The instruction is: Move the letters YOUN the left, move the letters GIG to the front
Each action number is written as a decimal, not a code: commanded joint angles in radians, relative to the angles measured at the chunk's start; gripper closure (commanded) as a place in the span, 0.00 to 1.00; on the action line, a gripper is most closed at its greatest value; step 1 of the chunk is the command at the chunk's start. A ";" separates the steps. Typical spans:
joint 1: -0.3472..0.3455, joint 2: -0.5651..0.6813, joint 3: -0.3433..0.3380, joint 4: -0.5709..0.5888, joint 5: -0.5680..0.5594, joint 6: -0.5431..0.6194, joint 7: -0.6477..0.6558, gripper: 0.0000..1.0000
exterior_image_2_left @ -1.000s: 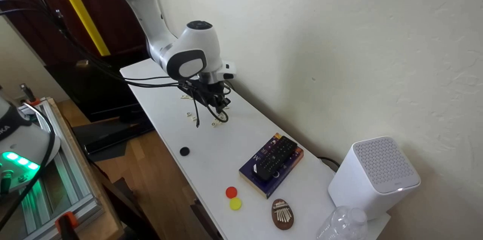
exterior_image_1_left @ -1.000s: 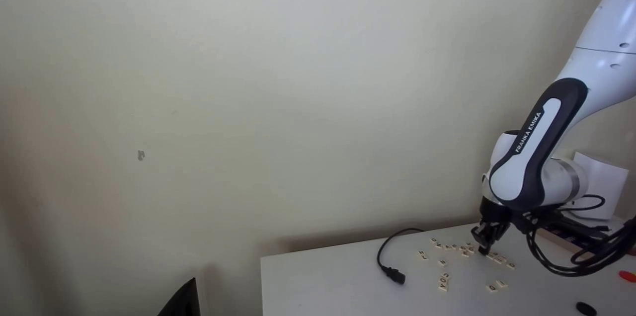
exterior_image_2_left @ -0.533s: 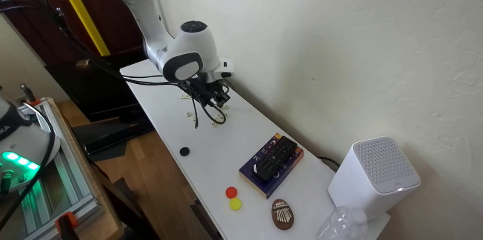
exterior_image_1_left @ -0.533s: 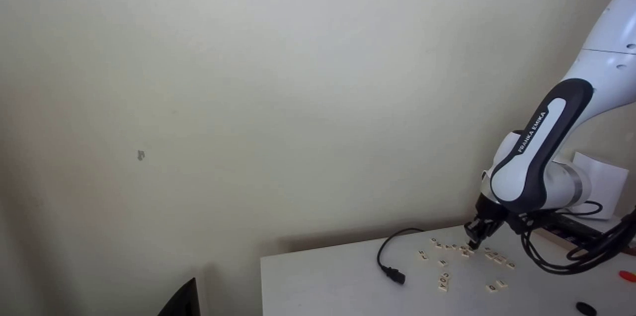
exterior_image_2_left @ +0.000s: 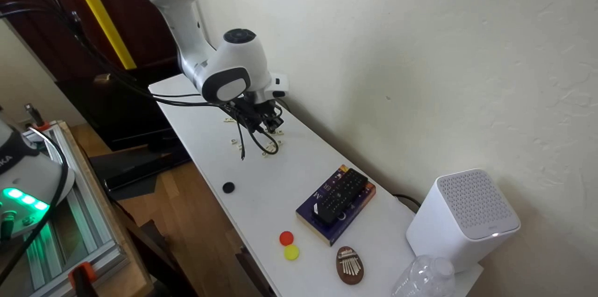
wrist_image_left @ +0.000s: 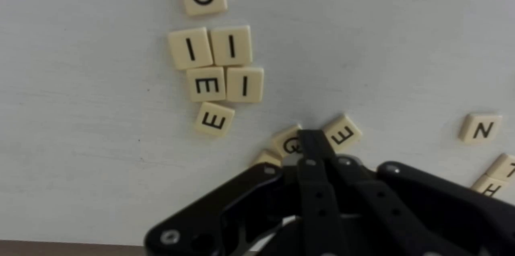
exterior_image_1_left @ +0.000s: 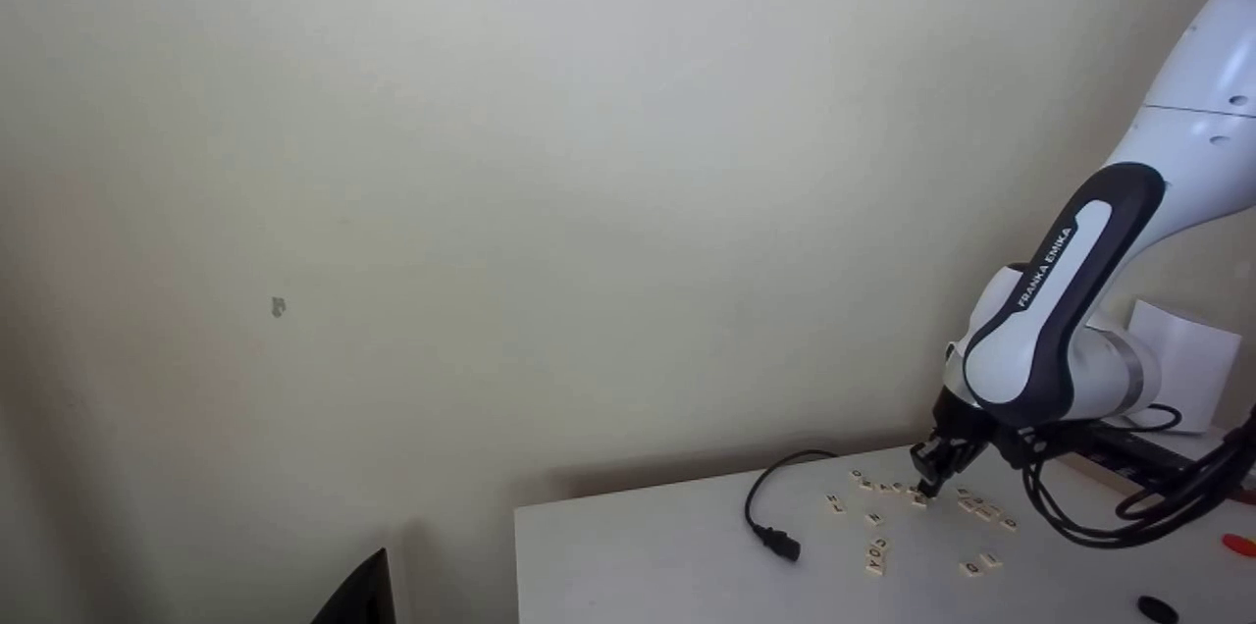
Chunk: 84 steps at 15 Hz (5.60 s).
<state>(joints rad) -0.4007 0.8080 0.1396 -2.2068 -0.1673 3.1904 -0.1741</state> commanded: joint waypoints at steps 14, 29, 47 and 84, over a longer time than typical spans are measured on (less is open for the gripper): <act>0.041 -0.025 -0.017 -0.009 0.139 -0.173 0.105 1.00; 0.062 -0.063 -0.034 -0.069 0.550 -0.219 0.393 1.00; -0.053 -0.247 0.037 -0.252 0.316 -0.129 0.101 1.00; 0.218 -0.047 -0.206 -0.109 -0.040 -0.059 -0.131 1.00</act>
<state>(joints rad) -0.1770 0.7354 -0.0658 -2.3310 -0.2077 3.1662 -0.3346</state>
